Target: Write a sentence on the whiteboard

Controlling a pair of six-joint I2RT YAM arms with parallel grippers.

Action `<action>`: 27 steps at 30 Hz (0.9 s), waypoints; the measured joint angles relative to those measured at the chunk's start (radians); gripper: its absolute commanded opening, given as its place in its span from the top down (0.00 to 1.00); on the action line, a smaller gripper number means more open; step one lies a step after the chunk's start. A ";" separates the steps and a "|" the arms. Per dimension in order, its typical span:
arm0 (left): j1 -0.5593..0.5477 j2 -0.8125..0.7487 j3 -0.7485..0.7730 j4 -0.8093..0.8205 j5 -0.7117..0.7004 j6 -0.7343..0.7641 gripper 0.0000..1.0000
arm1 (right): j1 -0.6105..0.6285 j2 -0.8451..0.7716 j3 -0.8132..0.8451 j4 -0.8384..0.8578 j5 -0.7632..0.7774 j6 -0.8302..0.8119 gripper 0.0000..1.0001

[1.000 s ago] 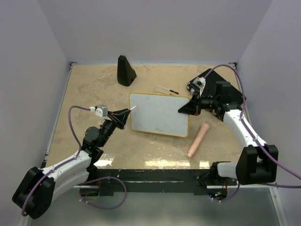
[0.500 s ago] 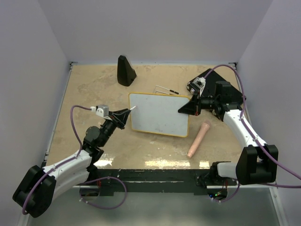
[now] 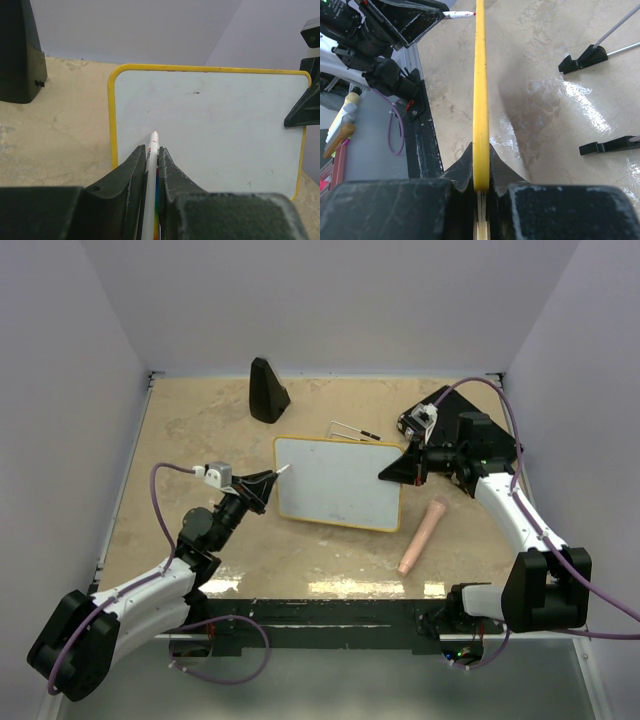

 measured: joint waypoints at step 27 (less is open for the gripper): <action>0.000 0.009 0.000 -0.001 0.001 0.007 1.00 | 0.000 0.000 -0.009 0.007 -0.001 0.006 1.00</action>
